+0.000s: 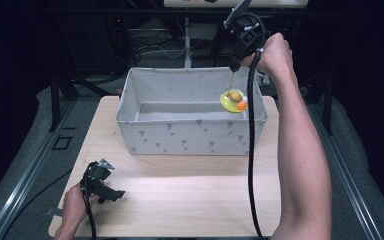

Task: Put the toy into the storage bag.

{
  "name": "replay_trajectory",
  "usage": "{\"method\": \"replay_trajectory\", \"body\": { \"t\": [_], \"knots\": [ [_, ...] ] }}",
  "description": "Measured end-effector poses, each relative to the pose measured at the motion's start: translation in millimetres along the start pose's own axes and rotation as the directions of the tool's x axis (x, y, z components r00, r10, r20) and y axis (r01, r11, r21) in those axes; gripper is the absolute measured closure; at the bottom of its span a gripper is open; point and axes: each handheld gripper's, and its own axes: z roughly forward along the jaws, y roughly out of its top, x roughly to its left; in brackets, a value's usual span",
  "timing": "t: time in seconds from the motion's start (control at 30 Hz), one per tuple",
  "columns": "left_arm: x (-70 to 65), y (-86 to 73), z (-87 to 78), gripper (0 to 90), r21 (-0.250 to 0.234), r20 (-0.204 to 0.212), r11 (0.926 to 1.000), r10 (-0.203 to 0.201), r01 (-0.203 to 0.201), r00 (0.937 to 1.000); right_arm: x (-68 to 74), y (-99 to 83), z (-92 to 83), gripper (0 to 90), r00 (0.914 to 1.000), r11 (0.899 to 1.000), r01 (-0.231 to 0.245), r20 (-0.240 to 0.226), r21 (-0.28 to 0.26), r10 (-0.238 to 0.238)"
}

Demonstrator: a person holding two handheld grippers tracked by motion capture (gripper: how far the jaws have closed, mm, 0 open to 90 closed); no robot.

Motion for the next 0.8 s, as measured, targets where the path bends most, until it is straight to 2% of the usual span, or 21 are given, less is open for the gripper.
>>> {"method": "replay_trajectory", "body": {
  "t": [0.17,0.63,0.8],
  "knots": [
    [-0.3,0.1,-0.4,0.0,0.0,-0.001,1.0,0.002,-0.002,1.0,-4.4,0.0,14.1,87.4,1.0,1.0,-0.002,-0.009,0.008,0.002],
    [-2.0,0.3,-0.8,0.0,0.0,-0.001,0.9999,0.01,-0.01,0.9999,-5.6,-4.7,50.7,87.6,0.9988,1.0,0.019,-0.046,0.024,-0.018],
    [-2.0,0.2,-1.5,0.0,-0.004,-0.002,1.0,0.009,-0.009,1.0,-5.7,-8.1,64.4,87.6,0.9984,0.999,0.028,-0.05,0.046,-0.026]
  ]
}}
